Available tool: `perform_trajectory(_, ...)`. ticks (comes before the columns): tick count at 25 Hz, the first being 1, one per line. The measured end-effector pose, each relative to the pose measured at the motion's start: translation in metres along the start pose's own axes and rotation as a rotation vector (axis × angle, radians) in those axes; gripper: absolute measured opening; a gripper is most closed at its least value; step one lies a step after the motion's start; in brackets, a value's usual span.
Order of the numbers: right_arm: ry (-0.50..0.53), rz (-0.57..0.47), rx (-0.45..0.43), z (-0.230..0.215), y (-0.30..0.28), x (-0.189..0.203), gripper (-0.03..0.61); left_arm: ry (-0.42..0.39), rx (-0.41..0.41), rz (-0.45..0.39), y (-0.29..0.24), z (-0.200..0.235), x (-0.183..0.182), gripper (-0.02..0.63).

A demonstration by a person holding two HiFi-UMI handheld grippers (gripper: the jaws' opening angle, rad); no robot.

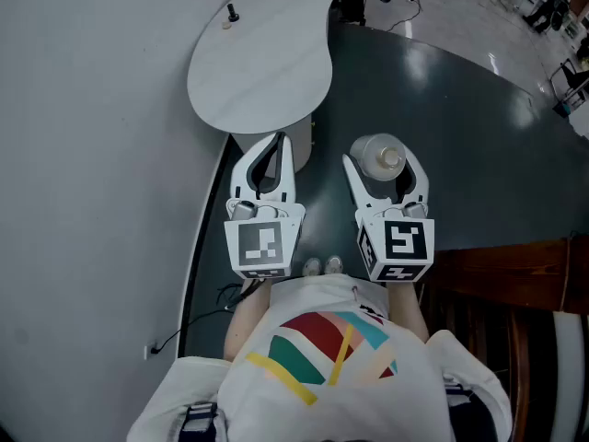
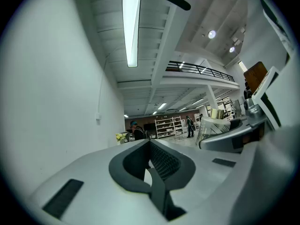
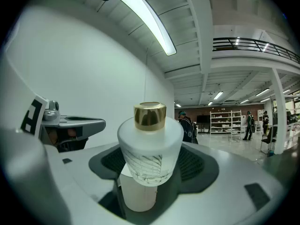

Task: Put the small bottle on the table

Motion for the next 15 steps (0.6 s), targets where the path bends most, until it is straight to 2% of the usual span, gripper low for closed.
perform_trajectory(9, -0.009, -0.004, 0.011, -0.007, -0.002, 0.0, 0.341, -0.004, 0.006, 0.009, -0.005, -0.002, 0.0, 0.017)
perform_trajectory(15, -0.025, -0.006, -0.018, -0.011, -0.004, 0.003, 0.339, 0.002, 0.012, 0.024, -0.011, -0.004, 0.002, 0.017)
Point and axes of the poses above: the fingertips, and each gripper's own axes: y backward along the fingers, z to its left, x out of its underside, the point moved 9 cm from there along y, backward along the fingers, and after that the axes turned 12 degrees about x, right-handed, at the moved point
